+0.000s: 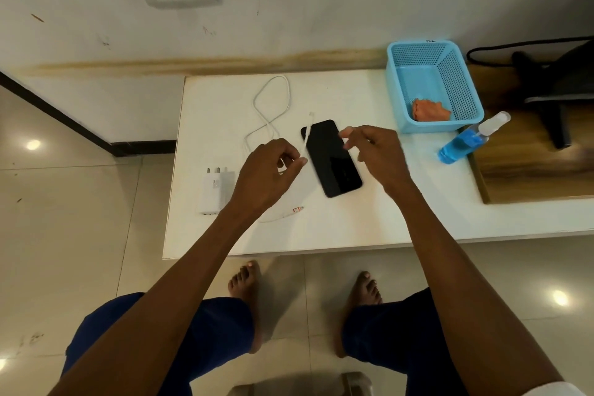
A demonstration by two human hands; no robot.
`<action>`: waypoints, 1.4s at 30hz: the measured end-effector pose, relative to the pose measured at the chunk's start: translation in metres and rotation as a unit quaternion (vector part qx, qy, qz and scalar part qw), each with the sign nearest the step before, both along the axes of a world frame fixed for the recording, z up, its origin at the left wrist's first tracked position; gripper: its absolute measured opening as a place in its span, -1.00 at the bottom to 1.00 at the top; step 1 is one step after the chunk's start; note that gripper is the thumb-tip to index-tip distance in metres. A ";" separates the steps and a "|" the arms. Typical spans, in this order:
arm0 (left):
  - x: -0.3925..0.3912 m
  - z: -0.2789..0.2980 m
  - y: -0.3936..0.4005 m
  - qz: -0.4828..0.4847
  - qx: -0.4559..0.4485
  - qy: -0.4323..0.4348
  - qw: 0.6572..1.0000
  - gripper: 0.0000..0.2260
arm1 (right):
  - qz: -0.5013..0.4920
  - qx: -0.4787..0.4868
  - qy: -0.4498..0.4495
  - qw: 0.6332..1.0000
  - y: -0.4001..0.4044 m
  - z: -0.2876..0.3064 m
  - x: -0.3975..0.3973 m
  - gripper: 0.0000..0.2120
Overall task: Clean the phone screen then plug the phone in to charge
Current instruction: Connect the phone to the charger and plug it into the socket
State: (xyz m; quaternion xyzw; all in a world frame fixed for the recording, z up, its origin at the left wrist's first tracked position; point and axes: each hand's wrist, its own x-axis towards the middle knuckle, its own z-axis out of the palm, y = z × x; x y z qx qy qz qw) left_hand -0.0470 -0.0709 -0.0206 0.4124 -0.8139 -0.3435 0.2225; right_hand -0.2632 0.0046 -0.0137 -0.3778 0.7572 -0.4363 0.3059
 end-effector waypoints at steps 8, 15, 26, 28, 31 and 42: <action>-0.005 -0.001 0.005 -0.070 -0.057 -0.020 0.996 -0.86 | 0.049 -0.037 -0.195 0.979 -0.006 0.012 0.029 -0.76; 0.001 0.002 -0.008 0.059 -0.015 0.013 0.998 -0.86 | -0.035 0.016 -0.171 0.985 0.004 0.010 0.006 -0.81; -0.002 0.006 -0.021 0.108 0.123 -0.085 0.983 -0.88 | -0.034 0.120 -0.017 0.992 0.035 0.012 -0.022 -0.72; -0.007 0.005 -0.012 0.079 0.130 -0.107 0.982 -0.90 | -0.008 0.146 0.003 0.989 0.042 0.013 -0.021 -0.71; -0.015 0.005 0.003 0.076 0.193 -0.041 0.977 -0.88 | 0.043 0.200 0.040 0.978 0.049 0.012 -0.018 -0.69; -0.048 0.013 0.034 0.225 0.557 0.306 0.738 -0.51 | -0.021 0.156 -0.122 0.980 0.041 0.009 -0.005 -0.79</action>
